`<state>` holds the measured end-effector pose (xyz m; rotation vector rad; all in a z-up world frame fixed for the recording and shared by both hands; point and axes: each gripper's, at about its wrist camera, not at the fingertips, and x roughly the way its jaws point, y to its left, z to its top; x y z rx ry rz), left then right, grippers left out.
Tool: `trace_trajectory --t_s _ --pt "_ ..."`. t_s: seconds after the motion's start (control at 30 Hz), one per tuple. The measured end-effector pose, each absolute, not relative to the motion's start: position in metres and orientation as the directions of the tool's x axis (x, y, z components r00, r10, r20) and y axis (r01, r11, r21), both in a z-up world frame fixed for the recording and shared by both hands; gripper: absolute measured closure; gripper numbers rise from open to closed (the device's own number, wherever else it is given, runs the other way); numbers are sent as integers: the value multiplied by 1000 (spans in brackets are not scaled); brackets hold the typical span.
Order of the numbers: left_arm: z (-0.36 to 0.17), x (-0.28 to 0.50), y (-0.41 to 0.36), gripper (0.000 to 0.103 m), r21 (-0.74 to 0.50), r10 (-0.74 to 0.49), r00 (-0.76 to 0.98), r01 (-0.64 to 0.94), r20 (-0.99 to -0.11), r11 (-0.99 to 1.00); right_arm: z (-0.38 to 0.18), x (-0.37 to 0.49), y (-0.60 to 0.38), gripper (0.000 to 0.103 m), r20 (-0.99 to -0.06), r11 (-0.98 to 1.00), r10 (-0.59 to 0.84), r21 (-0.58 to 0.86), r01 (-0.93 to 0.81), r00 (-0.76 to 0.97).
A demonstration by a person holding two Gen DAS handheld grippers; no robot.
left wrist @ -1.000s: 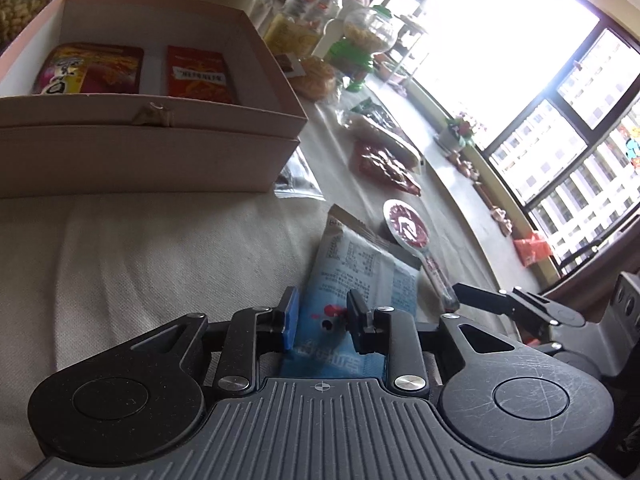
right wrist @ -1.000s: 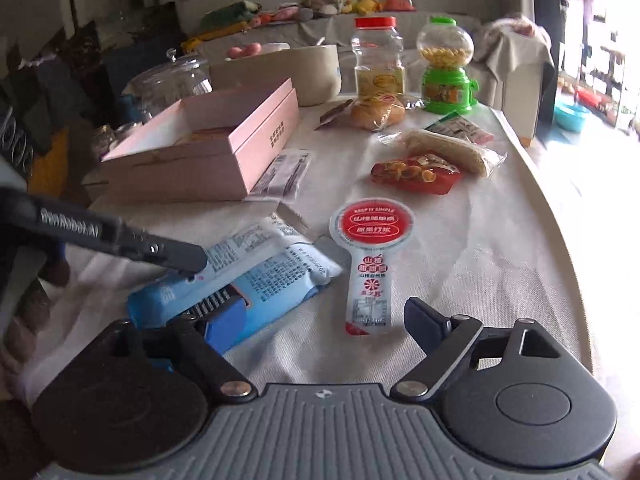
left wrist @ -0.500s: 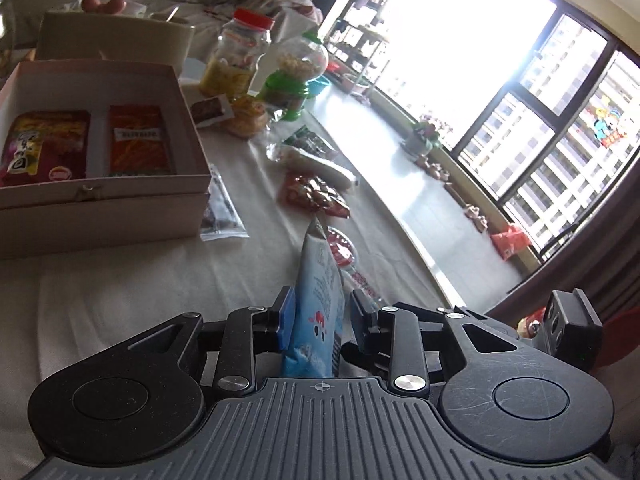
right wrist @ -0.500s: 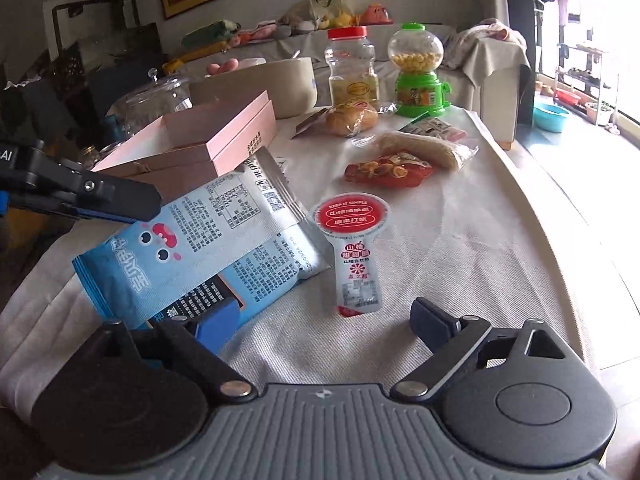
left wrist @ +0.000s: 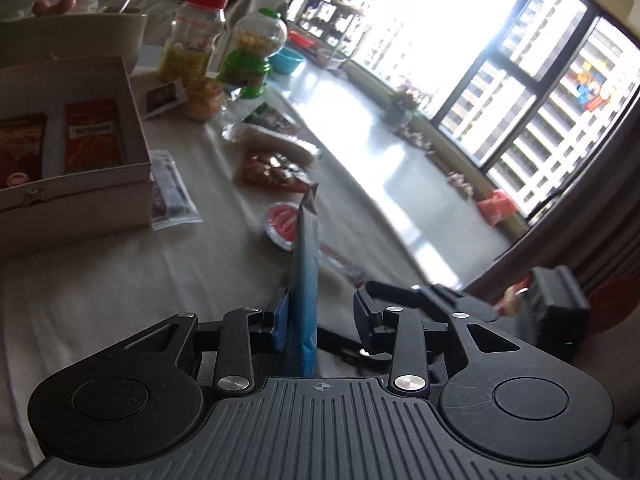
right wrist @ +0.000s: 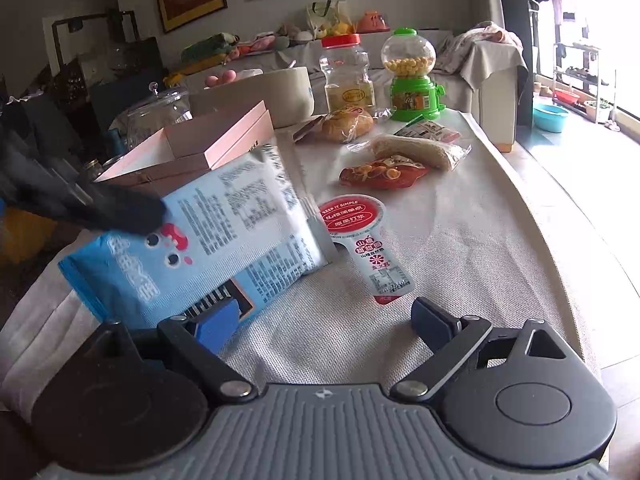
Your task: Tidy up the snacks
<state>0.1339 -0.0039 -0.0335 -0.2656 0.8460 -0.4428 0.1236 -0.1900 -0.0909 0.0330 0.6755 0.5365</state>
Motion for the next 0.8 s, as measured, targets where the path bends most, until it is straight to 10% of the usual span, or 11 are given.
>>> trace_trajectory --t_s 0.8 --pt "-49 116 15 86 -322 -350 678 173 -646 931 -85 139 -202 0 -626 806 577 330 -492 526"
